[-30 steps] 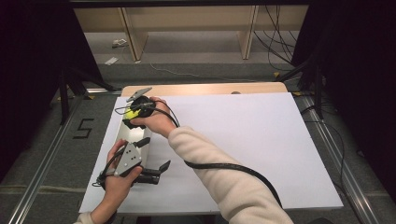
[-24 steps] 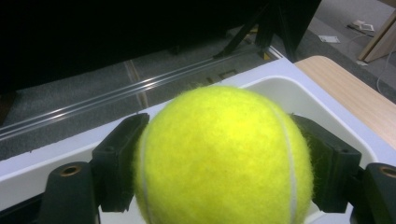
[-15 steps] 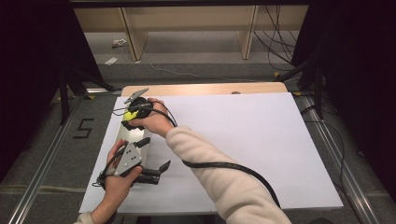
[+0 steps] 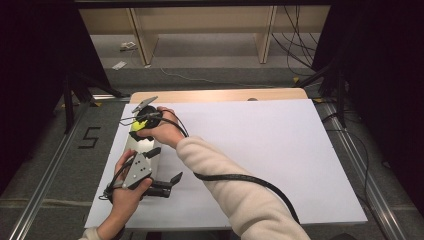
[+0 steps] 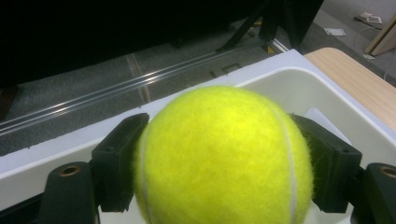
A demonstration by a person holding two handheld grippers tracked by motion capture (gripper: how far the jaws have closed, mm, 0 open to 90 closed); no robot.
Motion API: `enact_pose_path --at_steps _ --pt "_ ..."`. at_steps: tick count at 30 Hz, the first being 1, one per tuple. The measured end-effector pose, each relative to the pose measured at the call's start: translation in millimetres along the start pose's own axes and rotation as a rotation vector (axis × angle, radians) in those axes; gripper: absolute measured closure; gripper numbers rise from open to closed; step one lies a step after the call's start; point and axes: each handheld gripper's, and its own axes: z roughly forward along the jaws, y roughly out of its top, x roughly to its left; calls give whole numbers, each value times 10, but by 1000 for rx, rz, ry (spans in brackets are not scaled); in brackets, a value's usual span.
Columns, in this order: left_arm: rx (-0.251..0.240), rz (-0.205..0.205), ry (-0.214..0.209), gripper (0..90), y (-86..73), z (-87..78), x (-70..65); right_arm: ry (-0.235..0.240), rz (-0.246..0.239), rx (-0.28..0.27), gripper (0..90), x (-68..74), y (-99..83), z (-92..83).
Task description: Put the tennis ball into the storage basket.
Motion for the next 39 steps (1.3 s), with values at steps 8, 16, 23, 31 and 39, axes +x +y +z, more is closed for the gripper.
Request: enact_pose_path --at_steps 8,16,23,31,39 --pt "0 -1 -2 0 0 1 1 -27 4 12 227 -8 -17 -2" --pt "3 1 -6 0 -3 5 0 -35 39 -3 174 -39 -16 -47" --pt "4 1 -8 0 -4 7 -3 -34 37 -24 168 -66 -14 -131" --pt "1 1 -5 0 -1 5 -5 -47 39 -48 170 -96 -35 -292" --pt "-2 -1 -1 0 -4 3 1 -60 46 -52 171 -156 -124 -476"
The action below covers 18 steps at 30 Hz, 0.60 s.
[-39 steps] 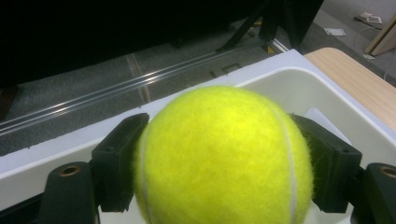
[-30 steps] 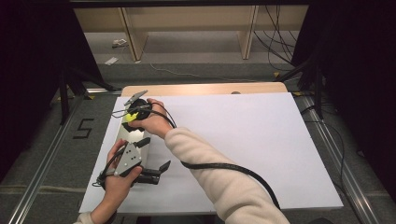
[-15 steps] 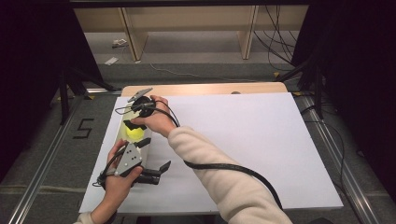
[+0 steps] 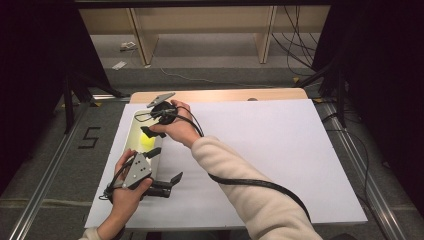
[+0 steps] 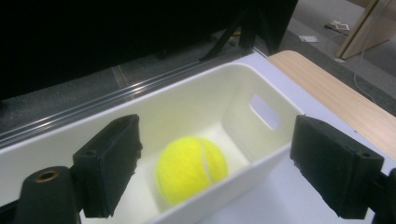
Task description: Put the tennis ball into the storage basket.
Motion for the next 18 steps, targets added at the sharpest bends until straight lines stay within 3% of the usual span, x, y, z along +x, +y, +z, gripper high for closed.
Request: enact_pose_path --at_steps 18 --pt "-1 -4 4 0 -2 -1 4 -72 34 -8 174 -338 -276 -488"
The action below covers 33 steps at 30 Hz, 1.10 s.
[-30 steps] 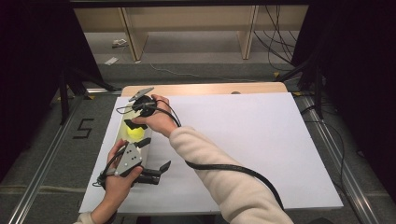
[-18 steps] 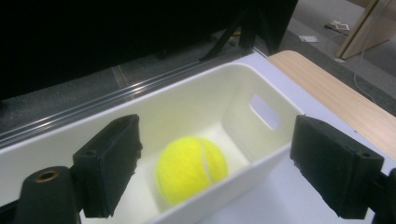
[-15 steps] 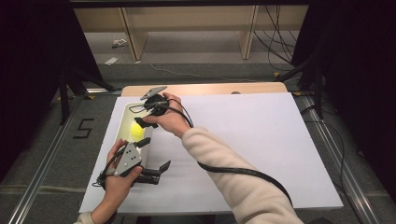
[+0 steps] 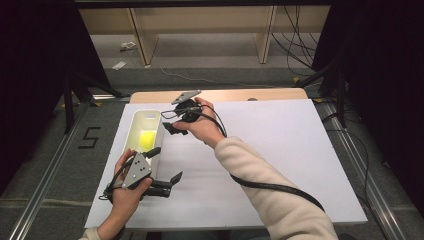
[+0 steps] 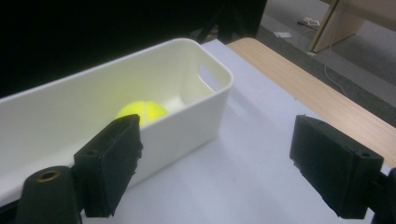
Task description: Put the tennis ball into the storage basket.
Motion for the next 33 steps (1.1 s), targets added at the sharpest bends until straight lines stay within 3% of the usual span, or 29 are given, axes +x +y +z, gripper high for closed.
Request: enact_pose_path --at_steps 23,33 --pt "0 -3 8 0 -4 -8 7 -60 45 -26 174 -357 -514 -561" --pt "2 1 11 0 -5 -5 11 -122 103 -37 175 -593 -852 -905"
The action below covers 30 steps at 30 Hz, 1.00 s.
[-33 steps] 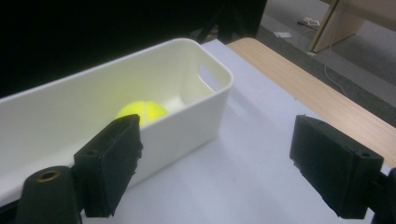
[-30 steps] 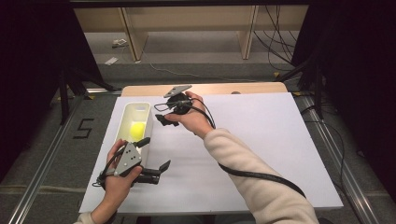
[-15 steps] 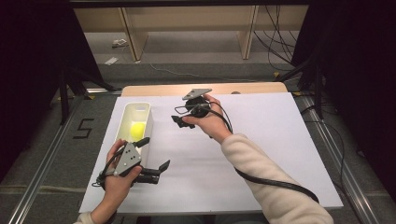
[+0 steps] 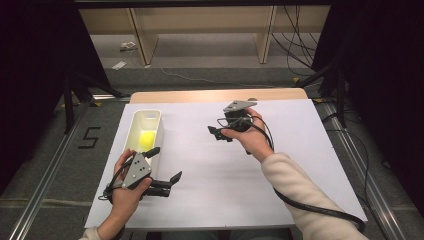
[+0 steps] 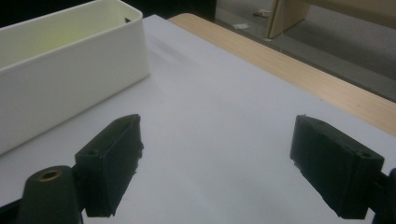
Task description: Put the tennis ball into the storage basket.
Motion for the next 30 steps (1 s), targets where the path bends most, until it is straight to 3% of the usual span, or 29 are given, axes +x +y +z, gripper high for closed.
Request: enact_pose_path --at_steps 13,30 --pt "0 -1 5 0 0 0 1 -66 48 -3 177 -265 -354 -418" --pt "3 -4 7 0 -6 2 5 -118 94 -7 176 -411 -705 -796"
